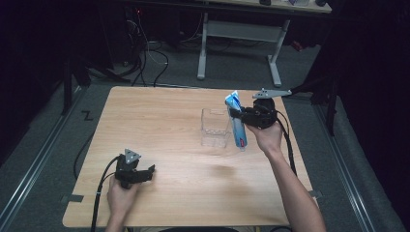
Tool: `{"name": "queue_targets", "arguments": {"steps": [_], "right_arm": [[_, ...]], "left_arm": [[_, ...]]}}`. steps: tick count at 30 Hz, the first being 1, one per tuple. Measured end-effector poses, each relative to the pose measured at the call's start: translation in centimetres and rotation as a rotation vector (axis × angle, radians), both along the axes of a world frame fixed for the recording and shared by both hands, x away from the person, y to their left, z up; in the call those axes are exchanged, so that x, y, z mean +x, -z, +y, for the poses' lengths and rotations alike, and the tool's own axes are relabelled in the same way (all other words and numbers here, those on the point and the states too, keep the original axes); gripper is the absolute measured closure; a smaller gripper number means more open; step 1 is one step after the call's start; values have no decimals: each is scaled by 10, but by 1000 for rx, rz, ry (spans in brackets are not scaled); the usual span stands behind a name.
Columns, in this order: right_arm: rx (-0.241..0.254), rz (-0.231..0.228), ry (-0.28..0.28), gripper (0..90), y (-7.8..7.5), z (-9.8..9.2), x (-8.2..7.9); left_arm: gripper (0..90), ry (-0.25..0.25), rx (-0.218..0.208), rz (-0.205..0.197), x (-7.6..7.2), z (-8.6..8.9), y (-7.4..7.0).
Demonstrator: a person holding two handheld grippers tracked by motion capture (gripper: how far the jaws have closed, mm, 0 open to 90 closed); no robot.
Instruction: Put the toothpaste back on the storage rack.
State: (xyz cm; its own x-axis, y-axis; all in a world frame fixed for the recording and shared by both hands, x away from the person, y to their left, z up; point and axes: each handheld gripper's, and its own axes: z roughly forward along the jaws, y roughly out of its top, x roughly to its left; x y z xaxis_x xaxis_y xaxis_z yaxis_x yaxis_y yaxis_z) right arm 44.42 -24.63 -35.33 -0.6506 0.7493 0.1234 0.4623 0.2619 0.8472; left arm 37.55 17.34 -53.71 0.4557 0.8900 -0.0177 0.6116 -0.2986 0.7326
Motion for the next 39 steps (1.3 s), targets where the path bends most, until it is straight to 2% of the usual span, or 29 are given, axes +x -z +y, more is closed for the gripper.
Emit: {"name": "queue_targets", "arguments": {"steps": [9, 13, 19, 39], "right_arm": [[13, -11, -4, 742, -8, 3, 3], [-4, -13, -2, 742, -12, 6, 5], [4, -13, 1, 742, -16, 9, 9], [21, -24, 14, 741, -21, 22, 23]], "left_arm": [[186, 0, 0, 0, 0, 0, 0], [186, 0, 0, 0, 0, 0, 0], [186, 0, 0, 0, 0, 0, 0], [185, 0, 0, 0, 0, 0, 0]]}}
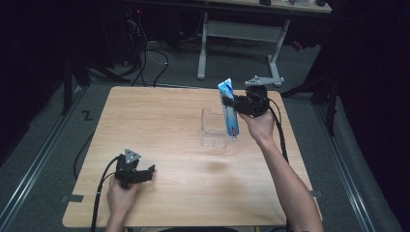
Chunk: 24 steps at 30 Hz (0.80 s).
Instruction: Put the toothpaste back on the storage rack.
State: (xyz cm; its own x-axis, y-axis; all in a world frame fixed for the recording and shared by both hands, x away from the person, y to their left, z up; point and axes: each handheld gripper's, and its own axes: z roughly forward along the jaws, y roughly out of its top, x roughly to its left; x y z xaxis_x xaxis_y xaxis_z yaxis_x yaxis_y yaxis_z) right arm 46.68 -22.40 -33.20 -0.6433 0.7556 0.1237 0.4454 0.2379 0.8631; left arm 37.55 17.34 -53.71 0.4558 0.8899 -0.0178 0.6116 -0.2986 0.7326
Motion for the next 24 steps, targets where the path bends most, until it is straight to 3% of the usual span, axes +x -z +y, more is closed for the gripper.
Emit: {"name": "queue_targets", "arguments": {"steps": [24], "right_arm": [[-3, -11, 51, 739, -5, 15, 22]], "left_arm": [[185, 0, 1, 0, 0, 0, 0]]}}
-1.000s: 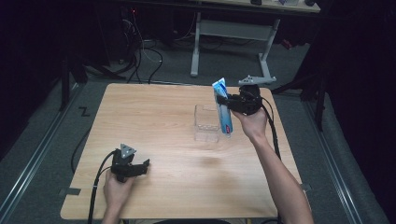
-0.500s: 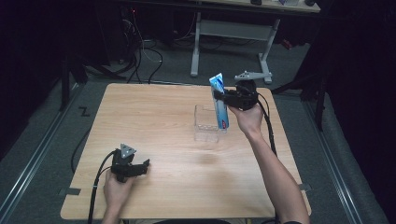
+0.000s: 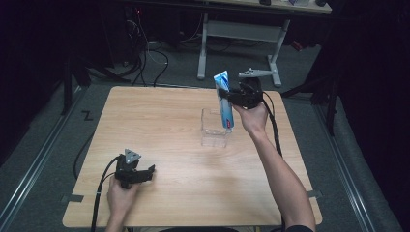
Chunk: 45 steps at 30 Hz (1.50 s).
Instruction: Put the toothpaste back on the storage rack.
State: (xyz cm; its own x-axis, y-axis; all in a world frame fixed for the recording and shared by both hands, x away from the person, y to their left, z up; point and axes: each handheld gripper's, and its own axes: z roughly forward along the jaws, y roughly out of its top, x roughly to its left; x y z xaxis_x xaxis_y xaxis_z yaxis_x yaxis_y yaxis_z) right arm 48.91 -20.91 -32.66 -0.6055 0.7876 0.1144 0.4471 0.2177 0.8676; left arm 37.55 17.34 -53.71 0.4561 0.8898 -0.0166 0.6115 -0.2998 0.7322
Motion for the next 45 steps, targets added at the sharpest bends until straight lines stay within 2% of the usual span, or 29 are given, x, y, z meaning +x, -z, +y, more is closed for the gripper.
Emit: {"name": "queue_targets", "arguments": {"steps": [9, 22, 33, 45], "right_arm": [[0, 8, 25, 737, 7, 2, 10], [-9, 20, 61, 736, 17, 1, 16], [-12, 18, 59, 733, 22, 2, 19], [-18, 29, 39, 731, 31, 12, 21]], "left_arm": [[185, 0, 0, 0, 0, 0, 0], [185, 0, 0, 0, 0, 0, 0], [185, 0, 1, 0, 0, 0, 0], [185, 0, 0, 0, 0, 0, 0]]}}
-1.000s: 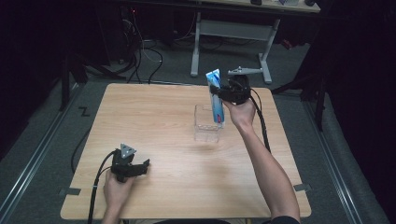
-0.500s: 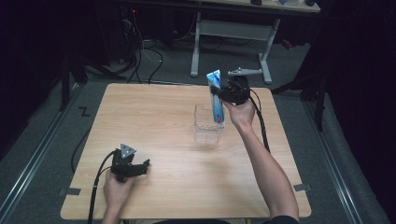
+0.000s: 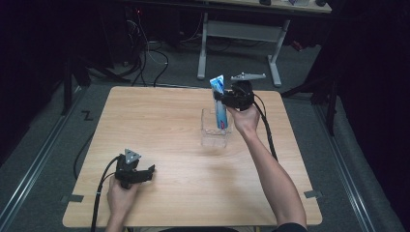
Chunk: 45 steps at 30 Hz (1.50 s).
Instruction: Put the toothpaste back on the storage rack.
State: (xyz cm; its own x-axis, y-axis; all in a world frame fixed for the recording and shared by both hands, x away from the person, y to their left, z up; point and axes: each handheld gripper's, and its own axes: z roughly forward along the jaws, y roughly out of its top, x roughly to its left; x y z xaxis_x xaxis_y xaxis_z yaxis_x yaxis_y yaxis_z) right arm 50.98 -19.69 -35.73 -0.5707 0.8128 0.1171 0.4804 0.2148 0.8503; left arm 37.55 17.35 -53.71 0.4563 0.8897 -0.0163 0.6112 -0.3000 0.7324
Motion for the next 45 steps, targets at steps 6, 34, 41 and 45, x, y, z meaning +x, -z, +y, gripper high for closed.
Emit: {"name": "queue_targets", "arguments": {"steps": [6, 34, 41, 45], "right_arm": [[-22, 6, -6, 731, 4, 6, 0], [-47, 66, -2, 727, 34, 12, 1], [-46, 83, 8, 726, 40, 10, 1], [-45, 95, 14, 725, 44, 8, 1]], "left_arm": [[185, -1, 0, -1, 0, 0, 0], [185, 0, -1, 0, 0, 0, 0], [185, 0, -1, 0, 0, 0, 0], [185, 0, -1, 0, 0, 0, 0]]}}
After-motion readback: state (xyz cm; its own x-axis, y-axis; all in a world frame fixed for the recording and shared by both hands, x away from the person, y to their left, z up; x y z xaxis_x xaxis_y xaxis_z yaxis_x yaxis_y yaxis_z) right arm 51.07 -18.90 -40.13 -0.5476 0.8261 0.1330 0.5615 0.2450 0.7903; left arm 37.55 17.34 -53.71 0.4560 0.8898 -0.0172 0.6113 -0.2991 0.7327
